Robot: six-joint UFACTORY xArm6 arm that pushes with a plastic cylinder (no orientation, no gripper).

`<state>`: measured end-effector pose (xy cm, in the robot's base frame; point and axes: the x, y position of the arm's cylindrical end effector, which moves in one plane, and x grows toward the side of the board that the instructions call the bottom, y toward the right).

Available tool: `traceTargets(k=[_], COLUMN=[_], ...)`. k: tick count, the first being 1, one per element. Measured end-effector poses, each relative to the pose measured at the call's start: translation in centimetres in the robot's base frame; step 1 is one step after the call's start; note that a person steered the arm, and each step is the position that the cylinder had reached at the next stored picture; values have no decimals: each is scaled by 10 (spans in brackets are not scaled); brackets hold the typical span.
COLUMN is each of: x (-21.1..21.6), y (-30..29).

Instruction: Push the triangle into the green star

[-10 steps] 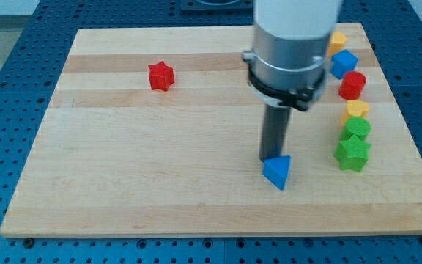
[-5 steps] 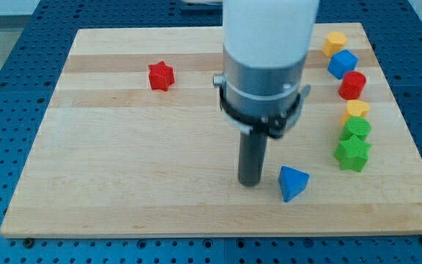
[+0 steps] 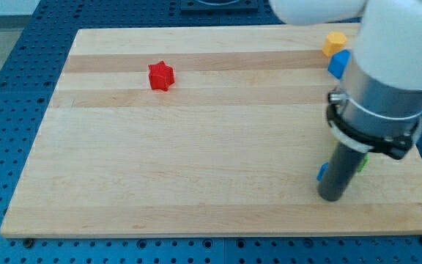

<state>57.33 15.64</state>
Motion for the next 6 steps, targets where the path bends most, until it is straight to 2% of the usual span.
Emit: traceTargets(k=[3, 5, 6], x=[2, 45, 7], y=[14, -44, -52])
